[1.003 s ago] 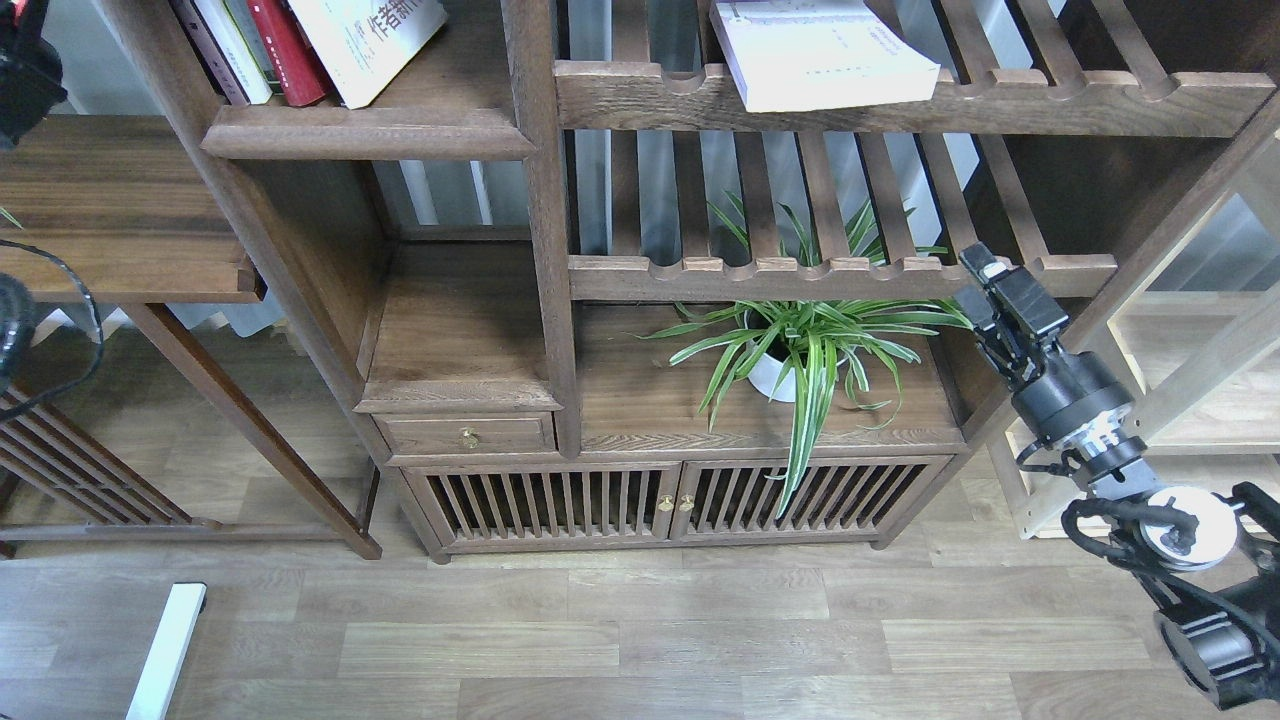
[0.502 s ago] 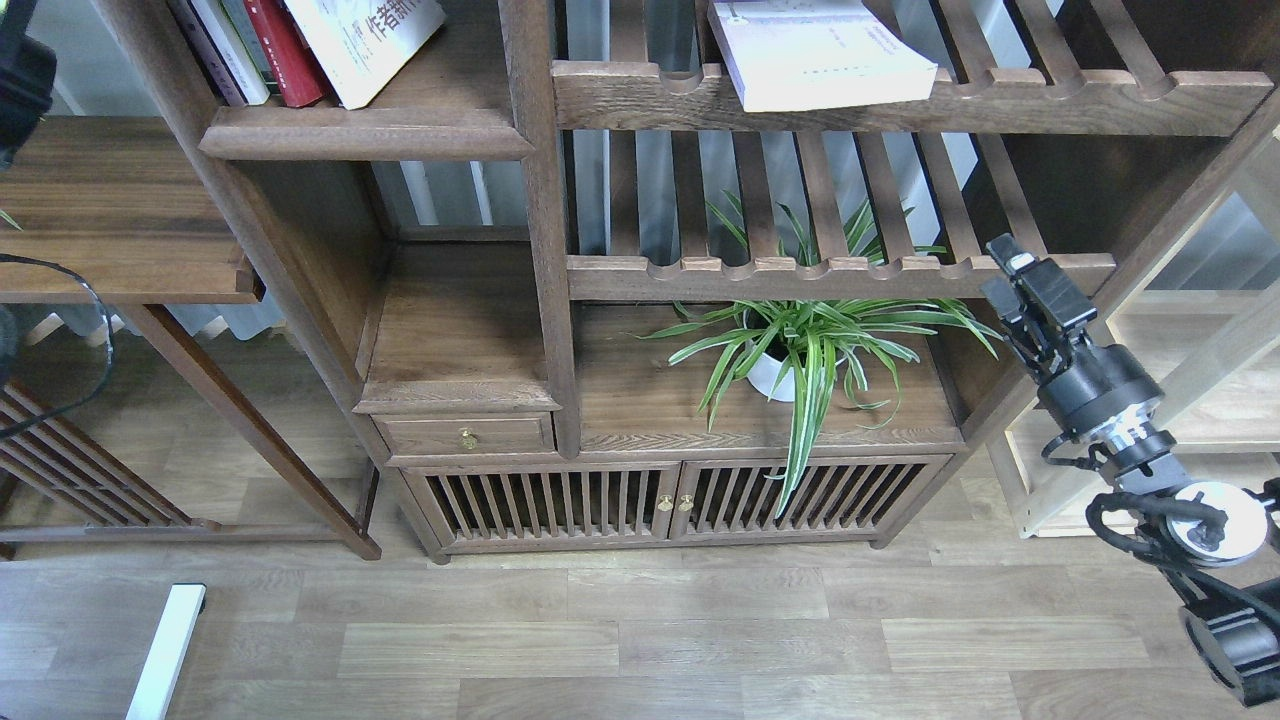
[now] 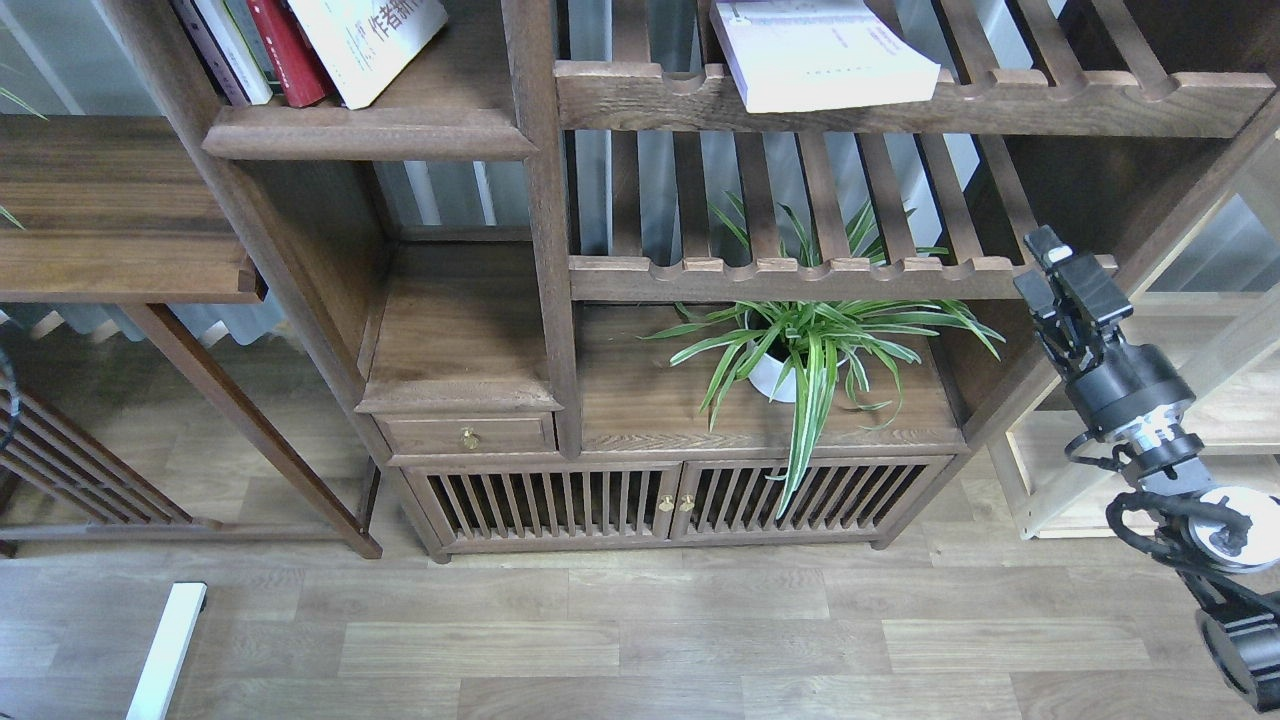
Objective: Organize books on shelf
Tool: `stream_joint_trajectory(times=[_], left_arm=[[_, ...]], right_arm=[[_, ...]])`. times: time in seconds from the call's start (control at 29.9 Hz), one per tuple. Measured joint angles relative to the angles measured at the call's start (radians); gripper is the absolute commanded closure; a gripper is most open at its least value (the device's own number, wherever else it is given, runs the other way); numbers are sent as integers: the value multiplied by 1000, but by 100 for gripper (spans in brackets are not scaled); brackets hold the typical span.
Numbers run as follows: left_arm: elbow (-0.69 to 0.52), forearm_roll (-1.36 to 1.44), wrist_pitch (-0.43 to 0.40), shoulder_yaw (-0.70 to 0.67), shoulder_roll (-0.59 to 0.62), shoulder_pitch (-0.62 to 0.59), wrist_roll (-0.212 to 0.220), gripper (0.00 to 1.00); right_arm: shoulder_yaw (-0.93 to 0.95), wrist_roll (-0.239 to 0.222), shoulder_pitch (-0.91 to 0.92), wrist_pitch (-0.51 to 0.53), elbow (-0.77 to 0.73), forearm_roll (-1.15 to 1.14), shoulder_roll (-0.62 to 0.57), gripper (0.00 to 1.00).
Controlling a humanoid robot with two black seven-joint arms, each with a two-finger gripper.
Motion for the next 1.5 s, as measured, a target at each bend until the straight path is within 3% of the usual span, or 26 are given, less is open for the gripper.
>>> stream_joint_trajectory(times=[0.13,0.27,0.4,0.53,0.64,0.84,1.1,1.27,1.37,1.5], left_arm=[[-110,-43,-5,-91,10,114,0,36],[-172,-131,-41,-175,9,213,0,27],[-183,-306,-206,-227,4,325,0,24],[-180,-440,-433,-231,1,445,0,14],[-176,-487,-551,-217,-31,542,0,9],[-164,-502,-579,-210,-201,686,0,3],[-163,-498,-579,-193,-494,803,-14,2],[-159,-495,-579,-150,-523,902,-29,2],[-147,-494,-579,-111,-524,937,-32,2],[-119,-494,-579,-62,-525,948,-48,2]], right_arm=[[2,0,-10,0,0,0,1,16],[15,0,-13,0,8,6,1,17],[23,-2,-18,0,37,29,-15,17],[24,-2,-26,0,80,110,-47,20],[23,-2,-42,0,108,198,-79,20],[22,11,-51,0,159,316,-167,20],[91,103,7,0,234,518,-164,20],[99,110,54,-21,257,553,-159,24],[99,110,67,-78,261,560,-158,36],[94,110,72,-150,264,562,-156,35]])
